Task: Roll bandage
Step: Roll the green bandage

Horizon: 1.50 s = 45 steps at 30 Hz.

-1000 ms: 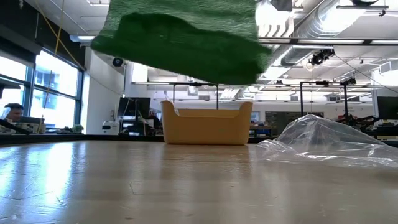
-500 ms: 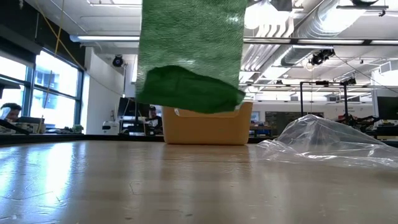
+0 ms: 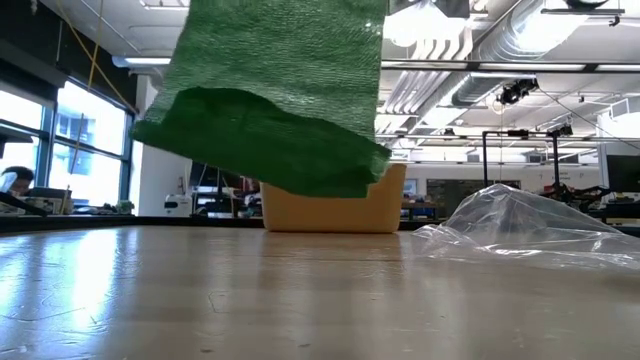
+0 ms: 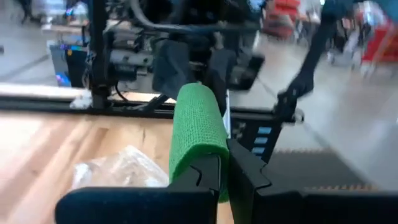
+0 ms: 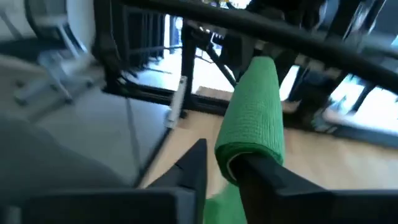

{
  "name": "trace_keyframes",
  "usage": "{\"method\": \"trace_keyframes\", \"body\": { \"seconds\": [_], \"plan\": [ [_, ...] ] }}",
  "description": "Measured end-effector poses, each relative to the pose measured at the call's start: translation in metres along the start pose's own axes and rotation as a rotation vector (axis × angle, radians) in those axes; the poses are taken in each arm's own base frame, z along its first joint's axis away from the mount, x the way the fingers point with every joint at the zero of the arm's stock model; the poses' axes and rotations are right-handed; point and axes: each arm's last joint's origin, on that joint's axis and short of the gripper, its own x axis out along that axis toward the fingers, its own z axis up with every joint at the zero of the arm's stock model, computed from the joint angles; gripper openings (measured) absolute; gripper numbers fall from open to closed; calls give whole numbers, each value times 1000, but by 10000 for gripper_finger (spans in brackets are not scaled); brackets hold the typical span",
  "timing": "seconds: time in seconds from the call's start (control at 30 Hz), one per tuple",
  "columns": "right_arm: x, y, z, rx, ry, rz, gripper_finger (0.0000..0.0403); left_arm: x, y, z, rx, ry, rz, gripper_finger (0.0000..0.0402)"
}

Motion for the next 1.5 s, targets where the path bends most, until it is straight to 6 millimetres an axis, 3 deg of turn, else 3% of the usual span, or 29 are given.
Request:
{"method": "trace_keyframes", "body": {
  "seconds": [0.17,0.3,0.4,0.5,0.63,0.77,0.87,1.07,1.3,1.43,1.5],
  "plan": [
    [3,-6,-1,300,3,-13,116,0,0,-3,235,37,-16,7],
    [7,-16,0,510,-8,-40,127,-3,-4,-8,485,56,-6,7],
    [9,-20,0,551,-14,-50,128,-4,-10,-14,681,71,5,7],
    [9,-22,0,538,-14,-50,123,-3,-13,-19,772,86,-2,7],
    [9,-22,0,479,-17,-61,83,-3,-15,-21,716,86,10,8],
    [9,-24,2,427,-40,-72,15,-4,-14,-19,489,70,97,28],
    [9,-22,4,374,-57,-75,14,-6,-13,-17,301,62,109,59],
    [6,-14,5,104,-60,-73,7,-7,-13,-9,-11,18,71,124],
    [8,10,-2,-517,-70,-37,13,-5,-15,6,-243,-59,-160,161],
    [9,19,-10,-920,-37,-46,13,-3,-12,7,-316,-60,-171,165],
    [7,20,-10,-1033,-10,-85,13,-1,-9,6,-327,-51,-157,165]
  ]
}}
